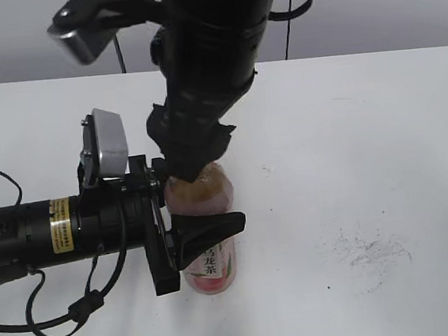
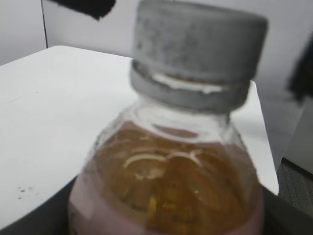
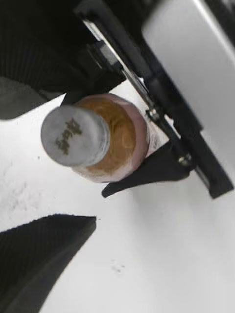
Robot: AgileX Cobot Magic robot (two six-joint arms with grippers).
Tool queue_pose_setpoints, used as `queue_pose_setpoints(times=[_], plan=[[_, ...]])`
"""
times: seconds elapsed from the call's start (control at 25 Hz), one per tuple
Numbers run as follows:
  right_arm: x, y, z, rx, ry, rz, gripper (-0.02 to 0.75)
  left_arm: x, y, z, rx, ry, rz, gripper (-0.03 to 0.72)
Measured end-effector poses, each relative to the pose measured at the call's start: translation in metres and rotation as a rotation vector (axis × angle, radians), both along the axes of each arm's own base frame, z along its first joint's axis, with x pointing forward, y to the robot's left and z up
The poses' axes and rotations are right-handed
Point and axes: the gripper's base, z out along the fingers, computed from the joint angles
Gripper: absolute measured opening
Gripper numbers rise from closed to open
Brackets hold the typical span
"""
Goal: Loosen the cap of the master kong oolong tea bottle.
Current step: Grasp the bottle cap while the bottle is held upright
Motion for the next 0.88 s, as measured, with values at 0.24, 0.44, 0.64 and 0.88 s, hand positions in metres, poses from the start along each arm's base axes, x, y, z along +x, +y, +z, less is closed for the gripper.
queue_pose_setpoints(times=[0.24,0.44,0.64,0.88], plan=[[0.0027,-0.0023,-0.0002,0.038,0.085,-0.441,0.522,0.0001,0.0,0.0,0.0,0.001,0.001,0.445],[0.0015,-0.0013,-0.0001,0.057,0.12,-0.514,0.435,0.0003,0.0001,0.0,0.0,0.001,0.003,0.445],[0.0003,-0.0003,0.0,0.064,0.135,-0.506,0.301,0.0003,0.0001,0.0,0.0,0.001,0.003,0.445],[-0.0002,0.0003,0.0,0.037,0.075,-0.273,0.267,0.0004,0.0001,0.0,-0.001,0.002,0.005,0.445]])
